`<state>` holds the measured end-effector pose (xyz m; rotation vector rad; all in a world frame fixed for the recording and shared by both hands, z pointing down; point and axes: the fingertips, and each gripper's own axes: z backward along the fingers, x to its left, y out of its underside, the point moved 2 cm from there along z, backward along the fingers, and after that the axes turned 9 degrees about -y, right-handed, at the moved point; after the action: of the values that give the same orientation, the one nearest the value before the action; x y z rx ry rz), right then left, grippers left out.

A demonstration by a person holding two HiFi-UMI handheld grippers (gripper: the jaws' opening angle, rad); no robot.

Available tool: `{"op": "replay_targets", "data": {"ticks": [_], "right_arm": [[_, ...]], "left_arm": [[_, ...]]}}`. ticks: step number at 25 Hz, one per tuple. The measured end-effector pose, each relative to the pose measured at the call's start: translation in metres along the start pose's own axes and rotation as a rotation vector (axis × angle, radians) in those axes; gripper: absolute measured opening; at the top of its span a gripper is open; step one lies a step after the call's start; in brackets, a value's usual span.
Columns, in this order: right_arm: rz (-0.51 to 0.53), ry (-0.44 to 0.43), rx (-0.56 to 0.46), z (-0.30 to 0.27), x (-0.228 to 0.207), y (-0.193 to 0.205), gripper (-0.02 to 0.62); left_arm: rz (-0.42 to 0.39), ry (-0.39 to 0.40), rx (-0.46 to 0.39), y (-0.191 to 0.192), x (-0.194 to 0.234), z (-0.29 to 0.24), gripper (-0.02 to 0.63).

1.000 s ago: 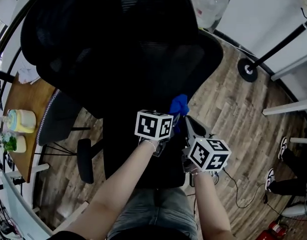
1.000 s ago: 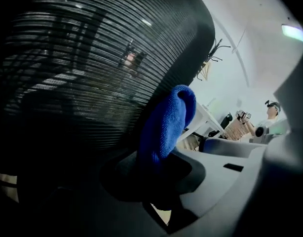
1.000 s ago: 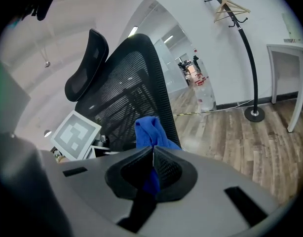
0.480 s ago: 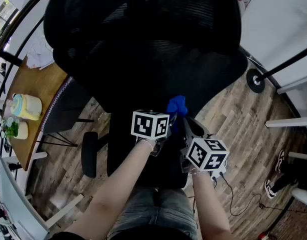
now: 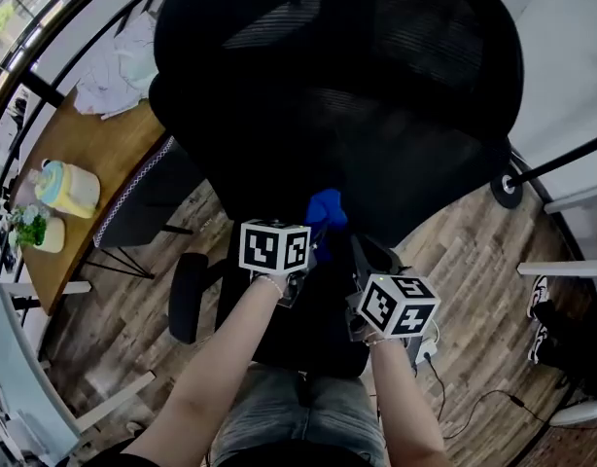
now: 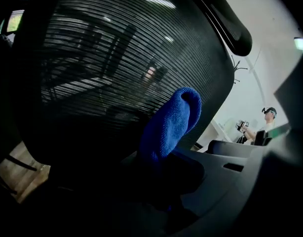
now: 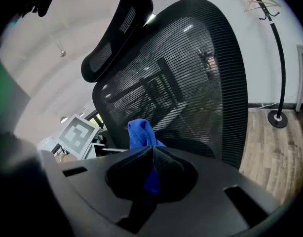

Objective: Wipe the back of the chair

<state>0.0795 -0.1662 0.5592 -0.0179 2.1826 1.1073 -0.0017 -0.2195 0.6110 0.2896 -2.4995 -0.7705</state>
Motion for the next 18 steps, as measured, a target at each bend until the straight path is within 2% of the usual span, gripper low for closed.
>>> {"op": "replay_targets", "data": {"ticks": [7, 18], "right_arm": [[0.029, -0.06, 0.047, -0.033, 0.033, 0.004, 0.029], [0.061, -0.127, 0.092, -0.079, 0.075, 0.008, 0.029]], "left_arm": [[0.066, -0.055, -0.041, -0.01, 0.054, 0.028, 0.11], [0.147, -0.116, -0.086, -0.015, 0.115, 0.056, 0.11]]}}
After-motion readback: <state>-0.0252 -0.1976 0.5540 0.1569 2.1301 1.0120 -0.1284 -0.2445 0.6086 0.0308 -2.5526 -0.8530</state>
